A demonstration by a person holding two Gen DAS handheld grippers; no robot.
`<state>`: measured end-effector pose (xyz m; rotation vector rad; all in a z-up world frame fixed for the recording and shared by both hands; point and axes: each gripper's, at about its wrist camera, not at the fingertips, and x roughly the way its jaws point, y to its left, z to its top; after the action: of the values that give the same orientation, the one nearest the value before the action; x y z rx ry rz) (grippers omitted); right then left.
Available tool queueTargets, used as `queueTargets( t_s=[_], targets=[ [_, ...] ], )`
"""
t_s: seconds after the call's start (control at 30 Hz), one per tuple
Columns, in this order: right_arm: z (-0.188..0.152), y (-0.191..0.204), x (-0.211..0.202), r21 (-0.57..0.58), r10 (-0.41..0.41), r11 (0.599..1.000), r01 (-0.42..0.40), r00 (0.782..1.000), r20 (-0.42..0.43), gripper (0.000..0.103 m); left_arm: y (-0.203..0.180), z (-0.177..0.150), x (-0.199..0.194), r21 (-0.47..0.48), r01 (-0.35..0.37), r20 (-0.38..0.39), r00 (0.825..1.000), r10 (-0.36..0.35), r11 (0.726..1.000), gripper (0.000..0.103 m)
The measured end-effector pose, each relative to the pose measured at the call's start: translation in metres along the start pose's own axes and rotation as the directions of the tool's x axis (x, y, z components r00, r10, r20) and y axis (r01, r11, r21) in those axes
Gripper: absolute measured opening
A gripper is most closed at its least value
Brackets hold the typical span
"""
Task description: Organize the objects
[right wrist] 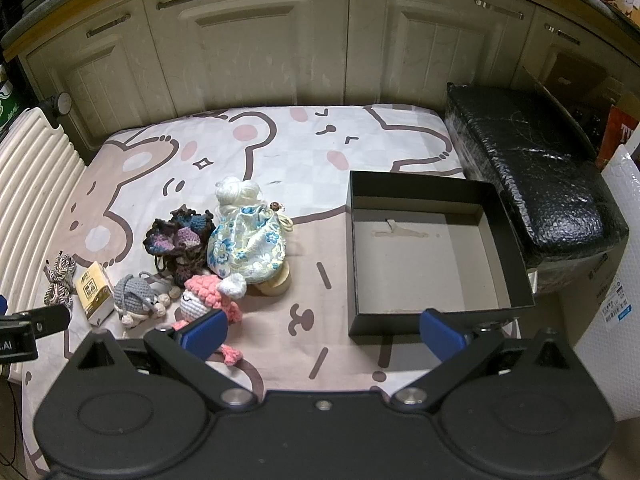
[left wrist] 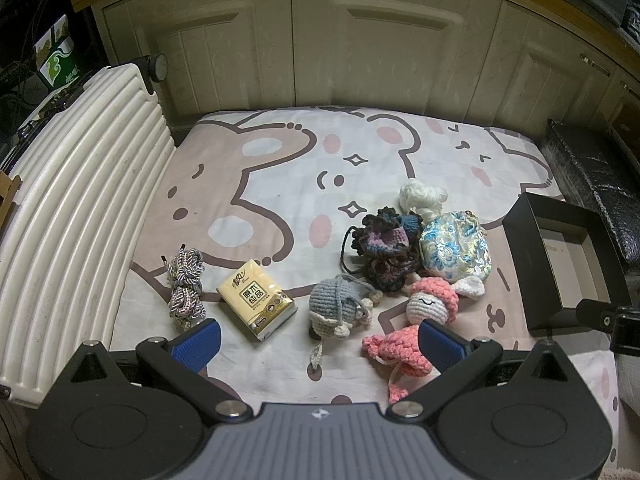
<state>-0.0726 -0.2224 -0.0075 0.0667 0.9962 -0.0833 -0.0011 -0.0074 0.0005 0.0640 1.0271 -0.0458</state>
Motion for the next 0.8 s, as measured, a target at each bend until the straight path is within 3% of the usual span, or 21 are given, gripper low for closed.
queueTargets(
  t_s=[0.8],
  targets=[
    [-0.0001,-0.0005,-0.0004,-0.007,0.003,1.000,-0.003,1.000,-0.002,0.103,0.0000,0.0002,-0.0001,0.012,0.007,0.000,1.000,-0.007,1.000,0.103]
  ],
)
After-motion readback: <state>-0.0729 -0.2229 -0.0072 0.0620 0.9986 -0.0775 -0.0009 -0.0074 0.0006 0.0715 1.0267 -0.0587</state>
